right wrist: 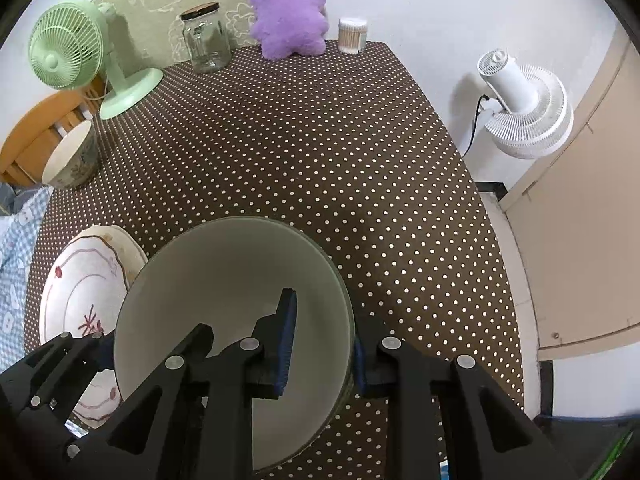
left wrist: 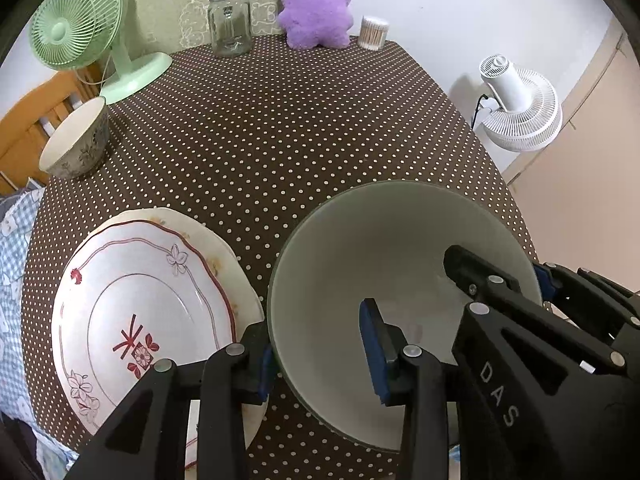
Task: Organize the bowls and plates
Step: 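Open both tools and release the bowl rim, then move both tools toward the green-rimmed bowl beside the green fan, then close both tools on the green-rimmed bowl rim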
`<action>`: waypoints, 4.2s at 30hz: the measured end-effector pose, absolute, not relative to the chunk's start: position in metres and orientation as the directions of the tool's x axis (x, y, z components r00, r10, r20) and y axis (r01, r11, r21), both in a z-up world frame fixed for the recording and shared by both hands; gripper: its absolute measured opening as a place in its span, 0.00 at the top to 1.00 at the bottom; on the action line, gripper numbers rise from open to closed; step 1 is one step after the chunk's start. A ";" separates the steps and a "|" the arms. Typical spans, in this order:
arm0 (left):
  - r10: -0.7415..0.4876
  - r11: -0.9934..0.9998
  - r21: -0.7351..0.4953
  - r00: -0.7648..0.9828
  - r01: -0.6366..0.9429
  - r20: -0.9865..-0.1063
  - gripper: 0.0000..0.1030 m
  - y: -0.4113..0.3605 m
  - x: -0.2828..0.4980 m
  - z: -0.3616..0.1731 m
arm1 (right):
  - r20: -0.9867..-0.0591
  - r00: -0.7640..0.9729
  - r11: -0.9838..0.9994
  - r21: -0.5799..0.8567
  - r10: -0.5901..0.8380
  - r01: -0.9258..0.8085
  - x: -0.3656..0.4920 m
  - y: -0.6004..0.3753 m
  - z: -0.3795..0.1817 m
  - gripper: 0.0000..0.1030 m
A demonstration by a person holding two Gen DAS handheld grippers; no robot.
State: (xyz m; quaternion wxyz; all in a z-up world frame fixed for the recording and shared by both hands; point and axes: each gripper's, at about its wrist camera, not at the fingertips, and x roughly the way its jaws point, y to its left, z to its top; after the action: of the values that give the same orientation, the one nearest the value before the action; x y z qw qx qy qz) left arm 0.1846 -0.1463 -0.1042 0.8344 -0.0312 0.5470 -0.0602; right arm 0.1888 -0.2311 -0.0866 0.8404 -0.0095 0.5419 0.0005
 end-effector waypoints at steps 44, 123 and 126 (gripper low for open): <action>-0.027 0.989 -0.102 0.553 -0.106 -0.833 0.10 -0.111 0.165 -0.035 | -0.868 0.454 0.974 0.122 0.199 -0.193 0.195 -0.232 -0.025 0.22; 0.052 0.985 -0.041 0.518 -0.166 -0.854 0.71 0.193 0.341 -0.146 | -0.889 0.424 0.973 0.090 0.175 -0.213 0.395 0.104 -0.132 0.77; 0.052 0.984 -0.045 0.517 -0.173 -0.855 0.71 0.193 0.341 -0.146 | -0.887 0.429 0.973 0.084 0.171 -0.215 0.395 0.106 -0.132 0.78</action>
State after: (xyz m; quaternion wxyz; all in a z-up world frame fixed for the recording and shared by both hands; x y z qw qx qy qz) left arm 0.3409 0.1932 -0.1460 0.8686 -0.0621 0.4873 0.0645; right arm 0.3950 0.1057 -0.1319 0.8449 -0.0212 0.5221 0.1144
